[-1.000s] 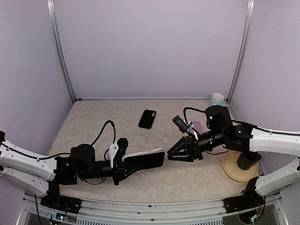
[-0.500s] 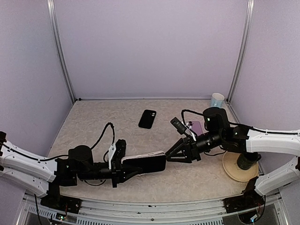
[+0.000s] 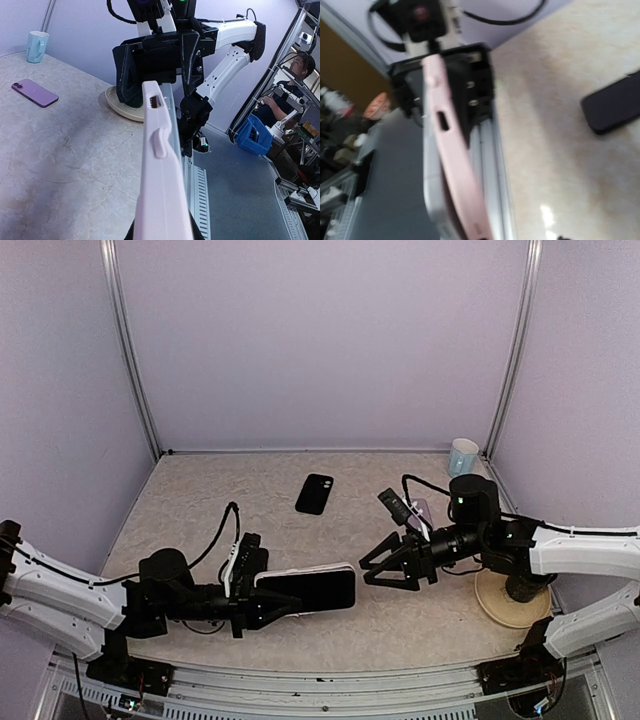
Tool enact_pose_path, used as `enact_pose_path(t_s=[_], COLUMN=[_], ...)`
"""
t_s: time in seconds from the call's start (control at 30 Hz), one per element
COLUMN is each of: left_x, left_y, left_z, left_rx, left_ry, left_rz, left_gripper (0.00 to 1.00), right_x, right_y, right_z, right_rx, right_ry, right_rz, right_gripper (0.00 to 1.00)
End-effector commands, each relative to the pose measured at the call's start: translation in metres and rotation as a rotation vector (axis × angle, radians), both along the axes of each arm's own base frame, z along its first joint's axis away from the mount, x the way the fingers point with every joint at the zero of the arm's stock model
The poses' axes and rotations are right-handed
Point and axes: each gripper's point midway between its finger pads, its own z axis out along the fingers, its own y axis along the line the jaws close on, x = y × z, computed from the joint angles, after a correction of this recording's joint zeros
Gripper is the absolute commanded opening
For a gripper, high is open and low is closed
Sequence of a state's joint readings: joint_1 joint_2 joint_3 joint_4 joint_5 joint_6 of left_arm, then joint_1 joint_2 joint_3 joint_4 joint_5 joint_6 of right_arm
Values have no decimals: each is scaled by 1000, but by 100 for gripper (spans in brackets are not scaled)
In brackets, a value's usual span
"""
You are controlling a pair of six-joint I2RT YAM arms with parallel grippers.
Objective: Put the phone into the phone case
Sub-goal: Press the phone case onto the phone.
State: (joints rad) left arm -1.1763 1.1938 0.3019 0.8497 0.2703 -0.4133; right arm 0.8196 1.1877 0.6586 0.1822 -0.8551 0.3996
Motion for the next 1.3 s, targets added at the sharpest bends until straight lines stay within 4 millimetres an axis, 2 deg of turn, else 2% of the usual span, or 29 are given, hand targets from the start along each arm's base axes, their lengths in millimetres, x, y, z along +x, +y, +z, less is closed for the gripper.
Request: enact_pose_path(t_s=[0.0, 0.43, 0.53, 0.73, 0.93, 1.27], left_x=[-5, -8, -7, -3, 0, 4], left_y=[1, -4, -6, -6, -5, -6], left_z=[40, 38, 37, 34, 32, 26], left_rx=[-154, -207, -210, -208, -204, -185], left_ry=[-25, 45, 55, 66, 69, 78], left_rz=[-50, -134, -141, -125, -108, -88], left_gripper=[0, 0, 0, 0, 0, 0], right_x=[-18, -24, -26, -30, -29, -27], right_y=[0, 9, 11, 14, 17, 19], right_z=[15, 18, 21, 18, 13, 10], right_rx=[99, 139, 155, 147, 135, 113], right_ry=[22, 68, 77, 116, 130, 140], right_rz=[130, 198, 219, 257, 260, 255], right_gripper=[67, 66, 61, 41, 37, 17])
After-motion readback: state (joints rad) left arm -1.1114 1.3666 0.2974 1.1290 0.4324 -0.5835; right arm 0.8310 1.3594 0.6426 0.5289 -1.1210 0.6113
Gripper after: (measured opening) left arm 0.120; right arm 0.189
